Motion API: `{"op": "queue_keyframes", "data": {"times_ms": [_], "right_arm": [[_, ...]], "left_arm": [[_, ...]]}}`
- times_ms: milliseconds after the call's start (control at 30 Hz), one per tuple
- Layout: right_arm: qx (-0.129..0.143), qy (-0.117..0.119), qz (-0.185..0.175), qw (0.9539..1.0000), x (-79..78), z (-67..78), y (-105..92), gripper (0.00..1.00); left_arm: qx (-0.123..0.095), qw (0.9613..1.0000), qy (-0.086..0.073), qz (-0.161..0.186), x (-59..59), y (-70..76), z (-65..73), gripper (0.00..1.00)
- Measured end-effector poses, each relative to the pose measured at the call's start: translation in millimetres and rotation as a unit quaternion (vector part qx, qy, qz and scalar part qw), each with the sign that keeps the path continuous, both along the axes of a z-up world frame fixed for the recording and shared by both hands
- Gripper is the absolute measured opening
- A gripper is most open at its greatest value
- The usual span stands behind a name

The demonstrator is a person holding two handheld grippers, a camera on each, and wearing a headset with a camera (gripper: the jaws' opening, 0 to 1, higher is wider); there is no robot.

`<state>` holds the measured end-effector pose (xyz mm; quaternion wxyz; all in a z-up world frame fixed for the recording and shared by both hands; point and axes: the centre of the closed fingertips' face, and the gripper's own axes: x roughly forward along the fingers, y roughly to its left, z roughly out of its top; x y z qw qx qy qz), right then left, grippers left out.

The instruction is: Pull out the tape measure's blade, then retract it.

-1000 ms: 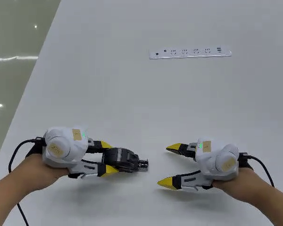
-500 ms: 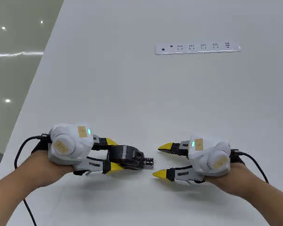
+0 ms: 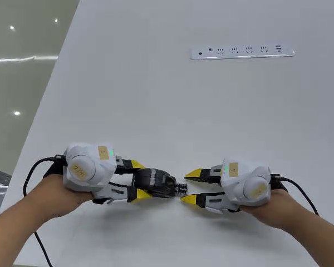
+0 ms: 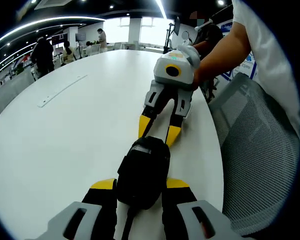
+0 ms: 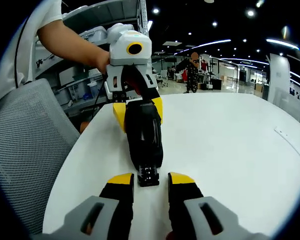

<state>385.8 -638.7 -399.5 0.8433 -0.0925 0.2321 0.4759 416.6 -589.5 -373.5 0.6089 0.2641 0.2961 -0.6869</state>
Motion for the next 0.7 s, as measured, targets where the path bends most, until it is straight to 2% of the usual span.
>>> {"op": "queue_keyframes", "data": {"times_ms": [400, 700], "right_arm": [[0.005, -0.002, 0.007, 1.0, 2.1, -2.7, 8.2, 0.16], [0.001, -0.01, 0.012, 0.9999, 2.6, -5.2, 10.2, 0.16]], "left_arm": [[0.0, 1.0, -0.001, 0.0, -0.2, 0.0, 0.0, 0.32], [-0.002, 1.0, -0.002, 0.002, 0.1, 0.2, -0.2, 0.32]]}}
